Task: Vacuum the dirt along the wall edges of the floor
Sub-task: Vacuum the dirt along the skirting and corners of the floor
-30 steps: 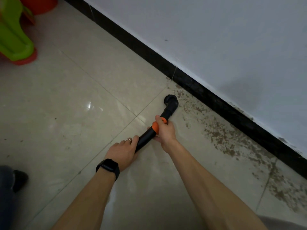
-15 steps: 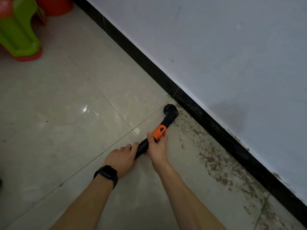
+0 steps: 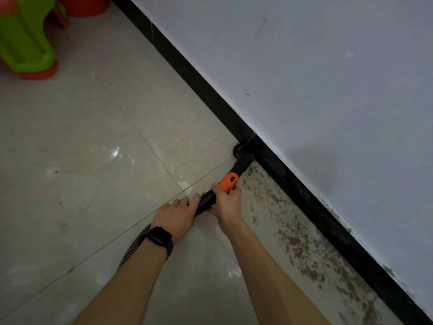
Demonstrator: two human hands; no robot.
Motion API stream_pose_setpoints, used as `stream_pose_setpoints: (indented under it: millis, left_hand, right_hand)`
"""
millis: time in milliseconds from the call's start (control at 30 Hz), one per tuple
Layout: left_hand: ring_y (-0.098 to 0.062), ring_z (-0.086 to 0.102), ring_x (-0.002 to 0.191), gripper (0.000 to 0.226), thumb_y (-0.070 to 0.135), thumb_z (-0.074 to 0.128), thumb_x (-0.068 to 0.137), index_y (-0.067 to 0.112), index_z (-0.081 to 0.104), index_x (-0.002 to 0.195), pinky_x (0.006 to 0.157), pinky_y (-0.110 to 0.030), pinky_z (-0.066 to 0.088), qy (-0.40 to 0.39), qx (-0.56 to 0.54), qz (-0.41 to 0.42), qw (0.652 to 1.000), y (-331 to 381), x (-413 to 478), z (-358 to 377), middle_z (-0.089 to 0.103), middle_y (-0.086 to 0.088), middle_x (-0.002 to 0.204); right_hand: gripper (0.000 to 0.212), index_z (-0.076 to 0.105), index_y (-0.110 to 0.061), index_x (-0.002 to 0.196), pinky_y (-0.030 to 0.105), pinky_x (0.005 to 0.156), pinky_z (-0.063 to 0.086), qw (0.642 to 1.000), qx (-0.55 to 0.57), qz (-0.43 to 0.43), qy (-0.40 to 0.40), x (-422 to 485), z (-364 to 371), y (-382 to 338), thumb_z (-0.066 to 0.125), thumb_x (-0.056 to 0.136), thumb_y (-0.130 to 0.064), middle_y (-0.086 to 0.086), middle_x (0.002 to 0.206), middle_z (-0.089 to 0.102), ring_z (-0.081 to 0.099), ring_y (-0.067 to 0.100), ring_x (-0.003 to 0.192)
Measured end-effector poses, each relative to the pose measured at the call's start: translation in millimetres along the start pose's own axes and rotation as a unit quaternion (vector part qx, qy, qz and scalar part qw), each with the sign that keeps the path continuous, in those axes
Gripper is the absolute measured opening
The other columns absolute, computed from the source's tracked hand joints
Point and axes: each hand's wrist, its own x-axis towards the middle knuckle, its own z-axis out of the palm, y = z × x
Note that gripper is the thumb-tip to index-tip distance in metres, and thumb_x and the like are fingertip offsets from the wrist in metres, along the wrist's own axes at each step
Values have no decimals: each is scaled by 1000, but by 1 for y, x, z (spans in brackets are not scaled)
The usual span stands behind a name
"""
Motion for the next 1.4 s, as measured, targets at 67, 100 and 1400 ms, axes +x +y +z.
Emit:
stream_pose_setpoints:
  millis: [67, 100, 1400]
  left_hand:
    - [-23, 55, 44, 67, 19, 87, 52, 17, 49, 106, 37, -24, 32, 20, -6, -4, 1000, -5, 4, 3, 59, -3, 61]
    - [-24, 56, 45, 67, 18, 86, 53, 16, 49, 108, 38, -25, 33, 9, -5, -8, 1000, -5, 6, -1, 60, -4, 63]
    - [-25, 59, 89, 47, 34, 52, 93, 27, 34, 135, 63, -32, 41, -177, -37, 15, 983, -54, -107, -23, 55, -3, 105]
  right_hand:
    - [47, 42, -8, 133, 55, 77, 64, 1000, 6, 8, -9, 5, 3, -3, 68, 93, -13, 27, 121, 63, 73, 37, 101]
    - [49, 43, -5, 133, 55, 76, 64, 1000, 5, 10, -13, 7, 6, -5, 68, 92, -14, 29, 123, 63, 73, 38, 102]
    - [36, 56, -6, 126, 41, 59, 62, 985, 147, 85, 27, -98, 6, 68, 65, 99, -29, 20, 123, 63, 68, 33, 108]
